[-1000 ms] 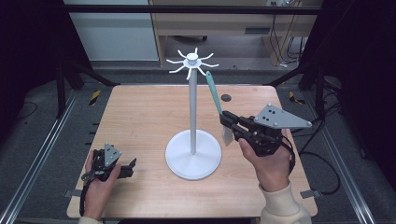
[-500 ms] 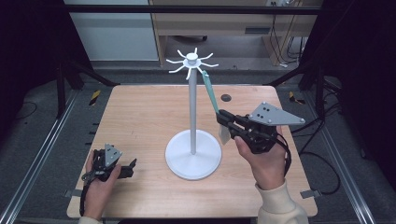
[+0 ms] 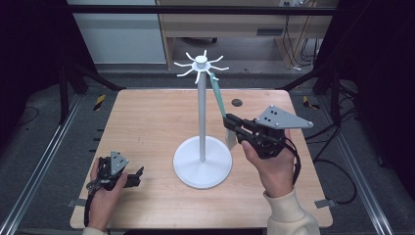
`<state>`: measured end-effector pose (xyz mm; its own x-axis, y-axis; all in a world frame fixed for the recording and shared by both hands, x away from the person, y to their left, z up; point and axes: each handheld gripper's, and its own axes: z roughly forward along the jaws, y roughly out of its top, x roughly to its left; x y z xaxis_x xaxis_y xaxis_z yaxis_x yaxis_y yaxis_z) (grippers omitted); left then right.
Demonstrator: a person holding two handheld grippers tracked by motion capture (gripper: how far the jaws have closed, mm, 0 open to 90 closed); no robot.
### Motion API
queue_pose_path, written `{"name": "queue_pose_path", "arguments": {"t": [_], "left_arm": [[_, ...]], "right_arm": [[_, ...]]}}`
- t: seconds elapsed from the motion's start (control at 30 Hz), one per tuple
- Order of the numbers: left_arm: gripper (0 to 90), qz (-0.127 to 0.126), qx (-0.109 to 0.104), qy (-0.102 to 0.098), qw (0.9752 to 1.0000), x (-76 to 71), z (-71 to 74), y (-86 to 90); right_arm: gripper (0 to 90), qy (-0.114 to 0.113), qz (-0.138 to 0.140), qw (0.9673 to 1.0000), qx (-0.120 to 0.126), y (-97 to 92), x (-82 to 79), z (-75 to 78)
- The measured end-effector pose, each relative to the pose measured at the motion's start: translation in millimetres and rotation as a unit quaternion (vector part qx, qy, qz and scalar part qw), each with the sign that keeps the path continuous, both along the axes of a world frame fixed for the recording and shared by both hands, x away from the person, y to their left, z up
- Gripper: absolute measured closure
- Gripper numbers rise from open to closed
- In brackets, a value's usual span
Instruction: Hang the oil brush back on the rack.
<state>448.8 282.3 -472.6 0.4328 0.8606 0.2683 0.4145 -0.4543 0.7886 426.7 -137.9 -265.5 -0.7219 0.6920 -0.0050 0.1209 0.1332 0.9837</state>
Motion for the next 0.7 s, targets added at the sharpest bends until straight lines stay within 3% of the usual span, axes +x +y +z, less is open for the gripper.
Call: {"name": "queue_pose_path", "arguments": {"t": [0.7], "left_arm": [[2.8, -0.001, 0.001, 0.001, 1.0000, -0.3, -0.9, -0.6]], "right_arm": [[82.4, 0.002, -0.009, 0.9999, 0.013, 7.8, 9.8, -5.3]]}}
